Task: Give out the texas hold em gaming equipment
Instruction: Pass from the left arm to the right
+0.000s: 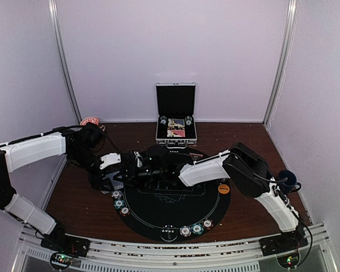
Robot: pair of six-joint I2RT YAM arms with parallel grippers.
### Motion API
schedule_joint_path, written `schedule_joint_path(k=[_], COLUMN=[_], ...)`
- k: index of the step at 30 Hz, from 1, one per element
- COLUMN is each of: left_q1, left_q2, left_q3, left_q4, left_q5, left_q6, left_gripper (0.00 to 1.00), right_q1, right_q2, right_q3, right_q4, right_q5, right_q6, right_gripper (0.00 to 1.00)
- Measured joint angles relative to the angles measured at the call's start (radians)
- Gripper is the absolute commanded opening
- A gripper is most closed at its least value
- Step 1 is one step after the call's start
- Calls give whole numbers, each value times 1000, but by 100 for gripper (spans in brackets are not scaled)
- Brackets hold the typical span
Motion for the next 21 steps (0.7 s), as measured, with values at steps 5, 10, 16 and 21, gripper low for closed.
schedule_joint_path(k=[5, 10, 16, 21], left_q1=[-3, -3, -3, -3], left_q2=[0, -27, -108, -132], left_q3=[-6, -21, -32, -37], left_q4=[19, 21, 62, 134], left_q5=[3, 10, 46, 87], left_q6=[-10, -9, -9, -9], left_gripper=[98, 98, 98, 98], right_q1=[2, -2, -31, -56], right_q2=[0, -2, -81, -211], right_q3=[5, 5, -75, -189], right_q4=[7, -28, -125, -151], right_q5=[-9, -7, 13, 39], right_q6=[-1, -33, -114, -166], right_gripper=[0, 0, 0, 0])
